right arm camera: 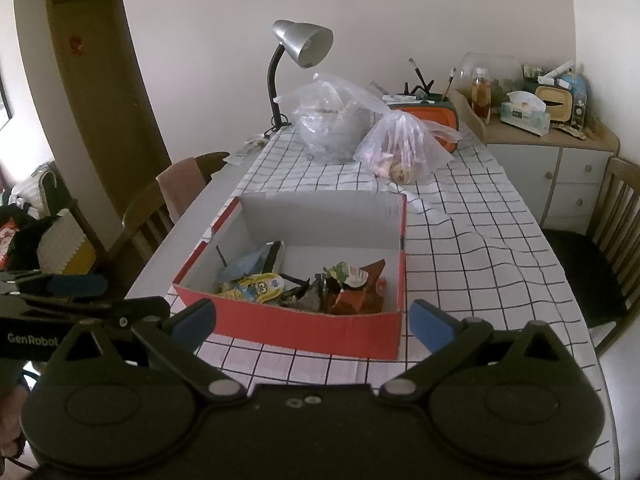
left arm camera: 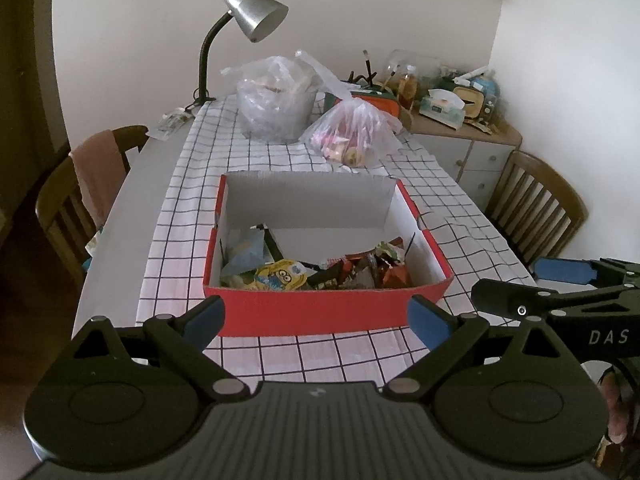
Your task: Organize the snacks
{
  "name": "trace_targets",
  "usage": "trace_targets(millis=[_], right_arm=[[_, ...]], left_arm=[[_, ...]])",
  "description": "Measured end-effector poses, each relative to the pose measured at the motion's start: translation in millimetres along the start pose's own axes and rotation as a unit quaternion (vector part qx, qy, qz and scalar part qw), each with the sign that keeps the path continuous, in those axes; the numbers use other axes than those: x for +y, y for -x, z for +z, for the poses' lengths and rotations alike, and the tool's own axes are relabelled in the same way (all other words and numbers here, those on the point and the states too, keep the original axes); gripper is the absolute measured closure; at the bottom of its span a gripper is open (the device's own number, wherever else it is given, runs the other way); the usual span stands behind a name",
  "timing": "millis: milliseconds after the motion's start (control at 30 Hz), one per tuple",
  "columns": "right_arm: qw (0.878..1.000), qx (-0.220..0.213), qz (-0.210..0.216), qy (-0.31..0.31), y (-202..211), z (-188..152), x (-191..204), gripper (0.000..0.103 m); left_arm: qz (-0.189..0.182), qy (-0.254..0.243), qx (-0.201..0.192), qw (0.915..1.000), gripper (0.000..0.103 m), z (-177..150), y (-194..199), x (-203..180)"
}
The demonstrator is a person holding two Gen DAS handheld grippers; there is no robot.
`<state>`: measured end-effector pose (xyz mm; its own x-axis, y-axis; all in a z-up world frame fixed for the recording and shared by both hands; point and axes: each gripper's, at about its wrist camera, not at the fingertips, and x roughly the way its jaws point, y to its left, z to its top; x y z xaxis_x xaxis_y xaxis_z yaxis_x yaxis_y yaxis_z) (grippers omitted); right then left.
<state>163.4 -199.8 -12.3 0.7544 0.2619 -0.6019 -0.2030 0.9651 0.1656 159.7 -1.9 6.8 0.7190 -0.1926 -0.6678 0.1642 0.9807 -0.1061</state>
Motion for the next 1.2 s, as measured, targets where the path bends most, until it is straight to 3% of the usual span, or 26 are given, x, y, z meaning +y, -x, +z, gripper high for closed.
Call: trace_targets(millis=[1200], right_arm=[[1.000,0.007,-0.001,-0.004,4.9,-2.5,-5.3,0.000]], left_arm=[[0.007,0.006,0.005,0.9999,0.005,-2.4,-2.6,-4.7]])
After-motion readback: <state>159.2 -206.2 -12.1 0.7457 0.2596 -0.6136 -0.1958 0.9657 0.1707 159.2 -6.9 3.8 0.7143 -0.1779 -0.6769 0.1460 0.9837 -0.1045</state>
